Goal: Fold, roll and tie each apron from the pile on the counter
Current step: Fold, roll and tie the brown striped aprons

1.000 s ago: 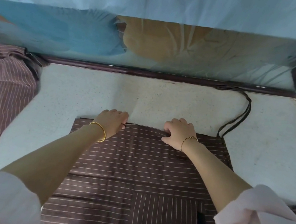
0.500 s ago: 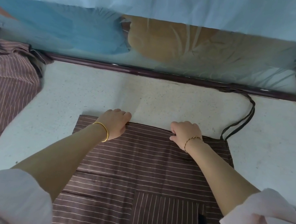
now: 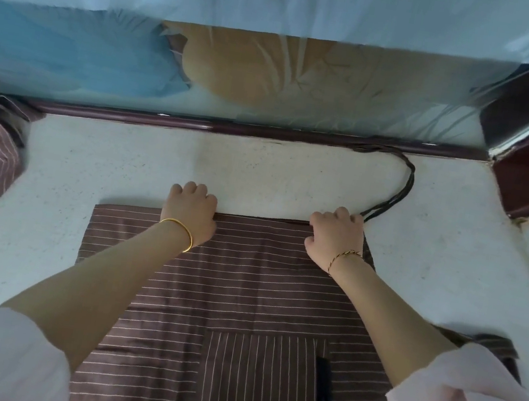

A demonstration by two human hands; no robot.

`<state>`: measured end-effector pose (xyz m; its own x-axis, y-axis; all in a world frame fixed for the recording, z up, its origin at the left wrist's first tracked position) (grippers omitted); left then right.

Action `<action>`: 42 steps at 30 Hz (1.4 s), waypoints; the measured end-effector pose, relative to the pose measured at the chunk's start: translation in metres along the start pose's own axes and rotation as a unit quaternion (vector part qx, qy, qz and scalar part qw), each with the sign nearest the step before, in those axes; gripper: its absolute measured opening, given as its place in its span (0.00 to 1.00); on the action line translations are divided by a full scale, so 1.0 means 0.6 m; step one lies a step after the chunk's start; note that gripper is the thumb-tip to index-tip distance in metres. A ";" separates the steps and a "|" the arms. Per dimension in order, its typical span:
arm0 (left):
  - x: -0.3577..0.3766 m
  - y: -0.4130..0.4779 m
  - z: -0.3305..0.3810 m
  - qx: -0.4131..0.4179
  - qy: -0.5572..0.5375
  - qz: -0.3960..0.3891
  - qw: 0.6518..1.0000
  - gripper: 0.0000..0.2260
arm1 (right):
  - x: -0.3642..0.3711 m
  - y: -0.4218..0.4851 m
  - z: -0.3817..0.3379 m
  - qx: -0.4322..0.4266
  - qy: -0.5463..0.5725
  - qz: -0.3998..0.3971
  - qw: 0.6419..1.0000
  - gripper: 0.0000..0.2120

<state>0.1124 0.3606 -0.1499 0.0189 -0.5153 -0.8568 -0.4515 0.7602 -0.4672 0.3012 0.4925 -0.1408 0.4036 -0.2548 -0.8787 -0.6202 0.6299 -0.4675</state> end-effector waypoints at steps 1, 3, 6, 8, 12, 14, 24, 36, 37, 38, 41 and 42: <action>-0.006 0.003 0.017 0.016 -0.018 0.001 1.000 0.13 | 0.001 0.001 0.001 -0.002 -0.005 -0.003 1.000 0.13; -0.010 0.011 0.043 0.039 -0.042 -0.003 0.998 0.13 | 0.003 0.004 0.008 0.003 -0.010 -0.004 1.000 0.11; -0.006 0.018 0.050 0.031 -0.049 -0.006 0.998 0.13 | 0.002 0.007 0.026 0.024 -0.032 0.002 0.999 0.09; -0.006 0.018 0.048 0.020 -0.045 -0.001 0.999 0.12 | 0.002 0.010 0.038 0.032 -0.043 0.003 0.999 0.10; -0.007 0.022 0.048 0.015 -0.037 0.002 0.999 0.13 | -0.002 0.014 0.057 0.036 -0.038 0.004 0.999 0.14; -0.008 0.024 0.048 0.011 -0.034 0.002 0.999 0.13 | -0.002 0.015 0.066 0.034 -0.042 0.003 0.999 0.13; -0.031 0.023 0.064 -0.056 0.010 0.021 0.998 0.13 | -0.003 0.002 0.108 0.113 0.111 0.154 0.975 0.14; -0.015 0.009 0.253 0.120 -0.092 0.124 0.981 0.17 | 0.087 -0.041 0.148 0.180 0.256 0.056 0.948 0.16; -0.013 0.010 0.253 0.118 -0.087 0.136 0.980 0.17 | 0.087 -0.036 0.147 0.168 0.271 0.049 0.947 0.15; -0.012 0.009 0.253 0.116 -0.089 0.148 0.978 0.17 | 0.087 -0.033 0.148 0.164 0.291 0.047 0.941 0.14; -0.003 0.007 0.256 0.112 -0.105 0.148 0.977 0.18 | 0.082 -0.029 0.159 0.186 0.328 0.057 0.925 0.12; 0.002 0.007 0.257 0.112 -0.103 0.143 0.978 0.20 | 0.080 -0.029 0.162 0.190 0.327 0.059 0.924 0.12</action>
<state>0.2479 0.4243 -0.1864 0.1096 -0.1957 -0.9745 -0.2579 0.9413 -0.2180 0.3966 0.5404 -0.1657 -0.2214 -0.4782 -0.8499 -0.3030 0.8621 -0.4062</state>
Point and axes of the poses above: each hand's wrist, its own y-axis towards the middle knuckle, its own x-axis out of the palm, z = x × y, the point moved 6 cm from there along y, towards the middle knuckle, and after that the axes turned 10 degrees about -z, right-handed, at the moved point
